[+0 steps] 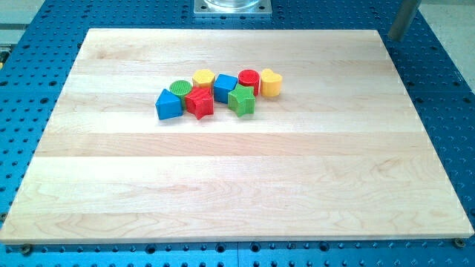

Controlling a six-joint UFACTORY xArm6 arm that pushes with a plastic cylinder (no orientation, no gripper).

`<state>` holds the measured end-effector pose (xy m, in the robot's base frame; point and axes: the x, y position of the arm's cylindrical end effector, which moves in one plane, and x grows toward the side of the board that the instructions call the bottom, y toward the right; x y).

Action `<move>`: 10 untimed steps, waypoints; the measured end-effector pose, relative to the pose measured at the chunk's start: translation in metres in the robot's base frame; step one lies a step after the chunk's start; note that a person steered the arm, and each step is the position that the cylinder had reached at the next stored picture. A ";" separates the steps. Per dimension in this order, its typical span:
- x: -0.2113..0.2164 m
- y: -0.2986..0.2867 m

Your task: Push the heart into the red circle

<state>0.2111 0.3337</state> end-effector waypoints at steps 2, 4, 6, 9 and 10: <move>0.003 -0.092; 0.003 -0.201; 0.101 -0.236; 0.151 -0.249; 0.133 -0.249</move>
<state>0.3442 0.0849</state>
